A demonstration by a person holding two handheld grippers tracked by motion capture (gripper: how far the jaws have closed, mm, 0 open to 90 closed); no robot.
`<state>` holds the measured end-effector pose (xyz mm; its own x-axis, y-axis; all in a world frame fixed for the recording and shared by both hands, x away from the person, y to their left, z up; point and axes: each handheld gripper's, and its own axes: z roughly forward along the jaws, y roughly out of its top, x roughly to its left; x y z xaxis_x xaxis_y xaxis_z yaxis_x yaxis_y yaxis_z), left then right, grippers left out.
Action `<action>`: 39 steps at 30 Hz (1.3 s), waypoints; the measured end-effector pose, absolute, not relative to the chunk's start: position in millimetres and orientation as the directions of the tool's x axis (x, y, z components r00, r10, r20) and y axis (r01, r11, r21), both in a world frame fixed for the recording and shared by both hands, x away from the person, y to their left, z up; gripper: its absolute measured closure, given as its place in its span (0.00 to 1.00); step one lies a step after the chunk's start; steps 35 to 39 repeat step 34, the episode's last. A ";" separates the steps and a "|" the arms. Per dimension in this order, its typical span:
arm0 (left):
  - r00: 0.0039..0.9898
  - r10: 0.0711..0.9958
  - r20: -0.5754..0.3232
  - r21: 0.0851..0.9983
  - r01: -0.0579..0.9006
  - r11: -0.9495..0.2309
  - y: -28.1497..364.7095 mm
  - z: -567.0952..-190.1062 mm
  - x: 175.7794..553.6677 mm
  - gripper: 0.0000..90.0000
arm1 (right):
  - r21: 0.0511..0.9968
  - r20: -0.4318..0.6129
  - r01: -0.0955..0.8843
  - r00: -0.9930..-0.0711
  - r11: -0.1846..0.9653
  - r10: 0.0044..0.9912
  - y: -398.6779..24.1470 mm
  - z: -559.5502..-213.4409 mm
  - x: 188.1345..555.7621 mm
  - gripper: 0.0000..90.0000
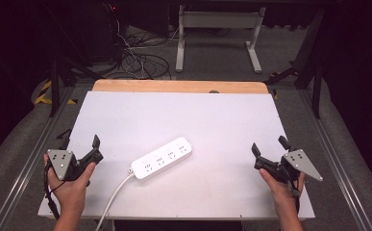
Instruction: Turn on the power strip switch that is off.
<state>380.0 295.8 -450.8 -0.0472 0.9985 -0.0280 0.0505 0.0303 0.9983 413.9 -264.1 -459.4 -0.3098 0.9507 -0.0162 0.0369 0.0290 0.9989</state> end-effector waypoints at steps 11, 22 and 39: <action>-0.052 0.998 -0.042 0.998 0.050 0.045 297.7 -450.9 379.8 0.12 | 0.999 -0.019 0.043 -0.306 0.034 0.952 -263.3 -460.0 413.7 0.06; -0.062 0.997 -0.047 0.998 0.047 0.050 300.5 -451.6 378.0 0.12 | 0.998 -0.022 0.042 -0.311 0.037 0.950 -260.8 -460.0 416.0 0.06; -0.060 0.997 -0.039 0.998 0.052 0.042 300.5 -452.0 377.9 0.12 | 0.999 -0.017 0.043 -0.313 0.032 0.949 -260.9 -459.7 416.6 0.06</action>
